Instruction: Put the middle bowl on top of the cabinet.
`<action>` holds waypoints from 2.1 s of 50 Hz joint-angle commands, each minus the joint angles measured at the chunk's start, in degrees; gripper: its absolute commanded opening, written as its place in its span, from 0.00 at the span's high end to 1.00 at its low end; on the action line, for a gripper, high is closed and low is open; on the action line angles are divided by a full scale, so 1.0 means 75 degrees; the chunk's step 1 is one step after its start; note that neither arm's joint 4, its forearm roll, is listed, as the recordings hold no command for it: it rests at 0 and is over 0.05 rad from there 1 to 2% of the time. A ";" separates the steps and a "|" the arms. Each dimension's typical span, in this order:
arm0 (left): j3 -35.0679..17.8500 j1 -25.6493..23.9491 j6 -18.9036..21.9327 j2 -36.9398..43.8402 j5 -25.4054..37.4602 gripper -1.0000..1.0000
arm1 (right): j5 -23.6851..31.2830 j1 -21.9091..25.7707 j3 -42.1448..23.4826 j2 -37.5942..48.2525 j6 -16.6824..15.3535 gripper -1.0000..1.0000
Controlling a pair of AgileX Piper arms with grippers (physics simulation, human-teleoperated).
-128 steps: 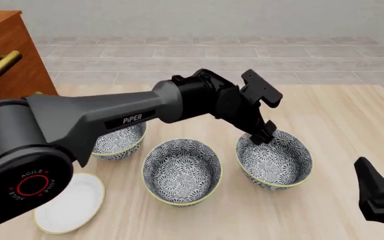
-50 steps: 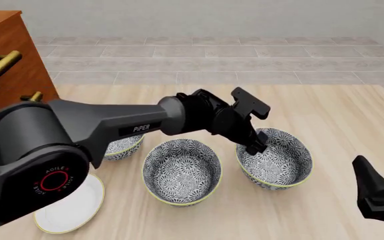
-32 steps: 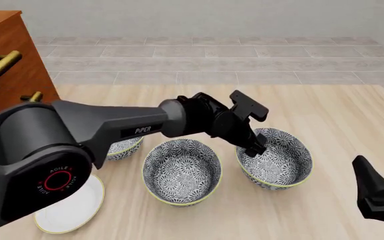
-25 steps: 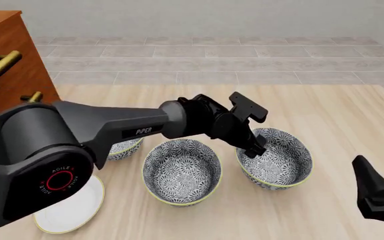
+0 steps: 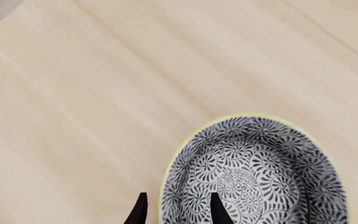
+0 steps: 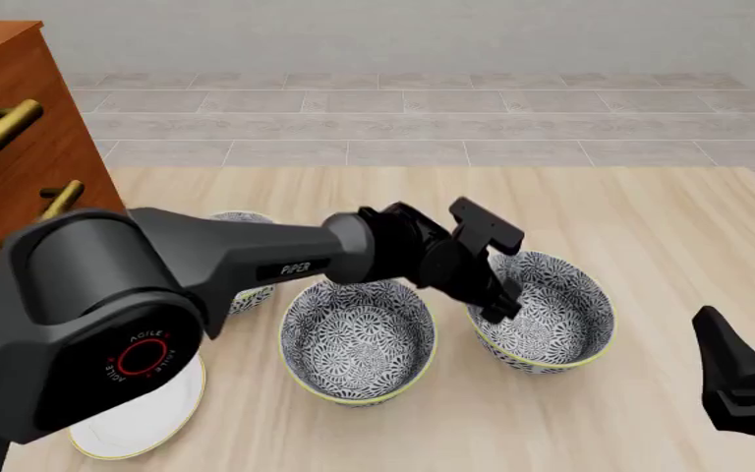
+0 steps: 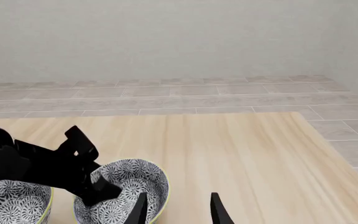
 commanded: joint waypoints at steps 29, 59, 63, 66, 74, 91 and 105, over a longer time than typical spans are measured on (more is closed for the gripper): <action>0.0279 0.0010 -0.0160 -0.0163 -0.0311 1.00 | 0.0175 -0.0019 0.0000 -0.0169 0.0005 0.00; 0.0798 0.0059 -0.0117 -0.1025 -0.0796 1.00 | -0.0151 0.0007 -0.0001 0.0137 -0.0003 0.00; 0.0849 0.0054 -0.0115 -0.1074 -0.0830 1.00 | -0.0224 0.0002 0.0000 0.0221 -0.0003 0.00; 0.0877 0.0053 -0.0118 -0.1117 -0.0844 1.00 | -0.0205 -0.0009 0.0000 0.0200 -0.0002 0.00; 0.1010 -0.0031 -0.0103 -0.1296 -0.0934 1.00 | -0.0207 0.0005 0.0001 0.0220 -0.0002 0.00; 0.1081 0.0004 -0.0069 -0.1533 -0.0972 1.00 | 0.0034 -0.0005 0.0000 -0.0039 0.0011 0.00; 0.0984 0.0027 0.0195 -0.2142 -0.0631 1.00 | -0.0173 -0.0011 -0.0001 0.0144 0.0000 0.00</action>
